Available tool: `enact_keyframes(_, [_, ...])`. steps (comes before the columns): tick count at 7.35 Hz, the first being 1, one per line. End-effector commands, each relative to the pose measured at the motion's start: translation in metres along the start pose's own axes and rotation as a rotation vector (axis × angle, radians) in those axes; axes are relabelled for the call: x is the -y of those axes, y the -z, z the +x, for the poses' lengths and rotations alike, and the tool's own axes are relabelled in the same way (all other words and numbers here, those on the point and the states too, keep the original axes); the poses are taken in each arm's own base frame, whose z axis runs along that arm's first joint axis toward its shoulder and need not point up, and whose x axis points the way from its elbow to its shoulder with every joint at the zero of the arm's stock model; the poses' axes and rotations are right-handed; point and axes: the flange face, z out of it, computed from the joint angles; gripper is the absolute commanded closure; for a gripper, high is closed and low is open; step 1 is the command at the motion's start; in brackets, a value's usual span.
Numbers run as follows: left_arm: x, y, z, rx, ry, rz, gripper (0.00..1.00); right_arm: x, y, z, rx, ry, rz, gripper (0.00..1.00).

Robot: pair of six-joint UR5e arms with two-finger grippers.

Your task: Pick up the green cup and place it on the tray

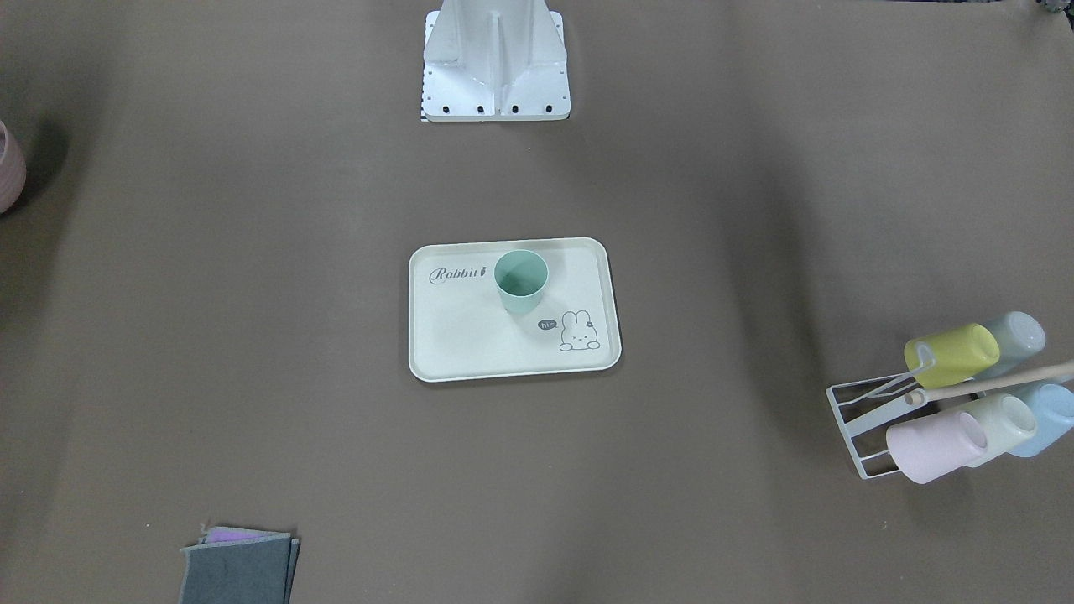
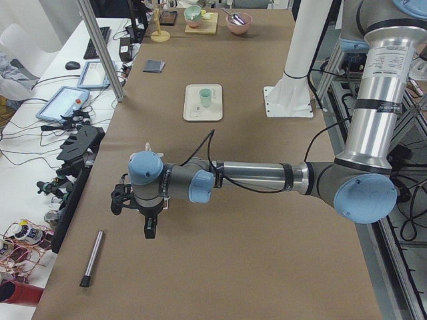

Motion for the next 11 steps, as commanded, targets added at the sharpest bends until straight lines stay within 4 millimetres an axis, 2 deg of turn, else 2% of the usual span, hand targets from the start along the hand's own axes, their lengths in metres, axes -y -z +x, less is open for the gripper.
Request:
enact_keyframes(1, [-0.004,0.003,0.003,0.007,0.033,-0.070,0.02,-0.002,-0.002,0.001,0.009,-0.002,-0.005,0.00])
enact_keyframes(3, [-0.008,0.011,0.009,0.010,0.022,-0.094,0.02,-0.003,-0.005,0.003,0.010,-0.009,-0.012,0.00])
enact_keyframes(7, [-0.012,0.015,-0.010,0.009,-0.020,-0.092,0.03,-0.003,-0.006,0.004,0.011,-0.012,-0.013,0.00])
enact_keyframes(8, [-0.020,0.014,-0.020,0.010,-0.006,-0.097,0.02,-0.003,-0.006,0.004,0.011,-0.012,-0.013,0.00])
enact_keyframes(11, [-0.022,0.015,-0.022,0.008,-0.003,-0.093,0.02,-0.004,-0.006,0.005,0.011,-0.013,-0.015,0.00])
